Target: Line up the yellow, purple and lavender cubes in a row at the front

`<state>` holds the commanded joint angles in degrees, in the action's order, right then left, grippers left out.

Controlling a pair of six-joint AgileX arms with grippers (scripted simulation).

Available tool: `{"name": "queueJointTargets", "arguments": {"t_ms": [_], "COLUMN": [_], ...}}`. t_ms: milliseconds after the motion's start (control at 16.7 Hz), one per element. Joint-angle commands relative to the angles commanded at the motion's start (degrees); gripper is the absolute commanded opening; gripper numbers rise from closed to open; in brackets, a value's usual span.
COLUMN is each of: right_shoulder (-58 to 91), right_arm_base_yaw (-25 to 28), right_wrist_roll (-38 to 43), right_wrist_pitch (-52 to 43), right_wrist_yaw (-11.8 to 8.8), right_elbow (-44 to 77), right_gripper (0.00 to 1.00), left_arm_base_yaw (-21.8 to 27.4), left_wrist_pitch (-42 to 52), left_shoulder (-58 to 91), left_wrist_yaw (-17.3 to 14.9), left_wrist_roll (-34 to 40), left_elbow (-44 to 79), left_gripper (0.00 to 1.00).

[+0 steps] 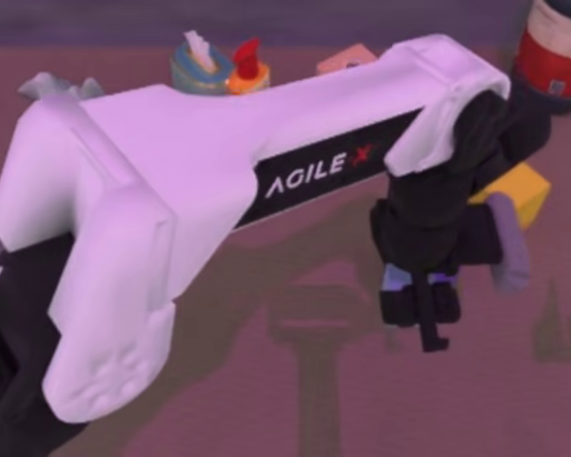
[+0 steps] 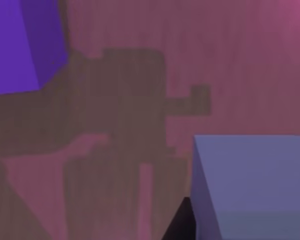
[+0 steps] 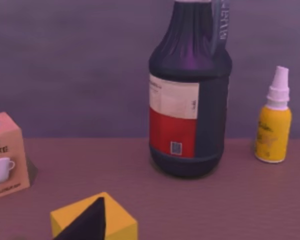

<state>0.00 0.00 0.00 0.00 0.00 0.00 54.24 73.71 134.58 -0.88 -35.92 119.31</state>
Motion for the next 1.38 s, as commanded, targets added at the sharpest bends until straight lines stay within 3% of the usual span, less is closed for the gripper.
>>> {"name": "queueJointTargets", "arguments": {"t_ms": [300,720,1020,1380], "right_shoulder": [0.0,0.0,0.0,0.0], "right_arm_base_yaw": [0.0,0.0,0.0,0.0], "right_wrist_roll": [0.0,0.0,0.0,0.0], "right_wrist_pitch": [0.0,0.0,0.0,0.0], "right_wrist_yaw": [0.0,0.0,0.0,0.0], "right_elbow": [0.0,0.0,0.0,0.0], "right_gripper": [1.0,1.0,1.0,1.0], "left_arm_base_yaw": [-0.1,0.2,0.2,0.2], "left_wrist_pitch": [-0.3,-12.4,-13.2,-13.2], "left_shoulder": [-0.2,3.2,3.6,3.6], "left_wrist_yaw": [-0.1,-0.1,0.0,0.0], "left_wrist_roll": [-0.1,0.2,0.2,0.2], "left_elbow": [-0.2,-8.9,-9.6,-9.6], "left_gripper": [0.0,0.0,0.0,0.45]}}
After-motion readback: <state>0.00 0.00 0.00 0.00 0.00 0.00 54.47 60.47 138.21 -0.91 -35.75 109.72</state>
